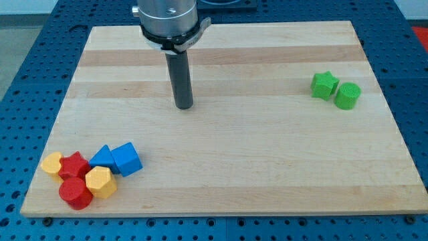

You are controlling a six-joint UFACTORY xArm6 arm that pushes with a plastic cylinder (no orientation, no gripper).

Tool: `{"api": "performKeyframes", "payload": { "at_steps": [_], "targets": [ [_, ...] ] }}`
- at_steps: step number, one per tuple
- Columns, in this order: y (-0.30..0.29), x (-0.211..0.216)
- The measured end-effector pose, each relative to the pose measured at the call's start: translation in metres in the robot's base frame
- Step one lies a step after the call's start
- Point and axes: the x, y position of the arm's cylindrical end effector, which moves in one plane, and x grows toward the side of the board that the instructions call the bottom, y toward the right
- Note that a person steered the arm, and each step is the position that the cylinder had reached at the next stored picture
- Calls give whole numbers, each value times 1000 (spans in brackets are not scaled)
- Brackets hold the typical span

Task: Move your arm below the yellow heart

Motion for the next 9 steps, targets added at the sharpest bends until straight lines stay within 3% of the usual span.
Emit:
{"api": "performKeyframes", "payload": {
  "at_steps": [1,2,3,4,5,7,9],
  "targets": [
    [-14,29],
    [-26,84],
    [-26,84],
    [-62,52],
    [-170,38],
    [-232,64],
    [-232,78]
  ]
}}
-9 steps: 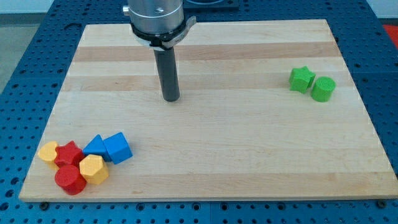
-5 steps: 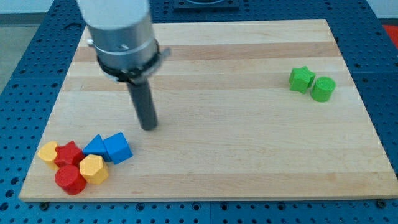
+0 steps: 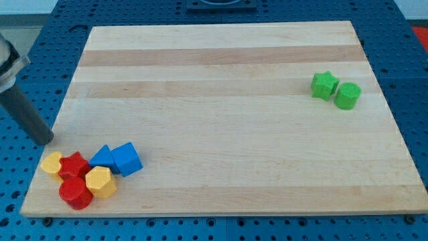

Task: Move your arm below the yellow heart

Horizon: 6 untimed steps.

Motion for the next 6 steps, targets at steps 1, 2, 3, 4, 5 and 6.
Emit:
{"api": "performKeyframes", "payload": {
  "at_steps": [1,2,3,4,5,6],
  "targets": [
    [-1,15],
    [-1,43],
    [0,74],
    [0,111],
    [13,112],
    [29,90]
  ]
}}
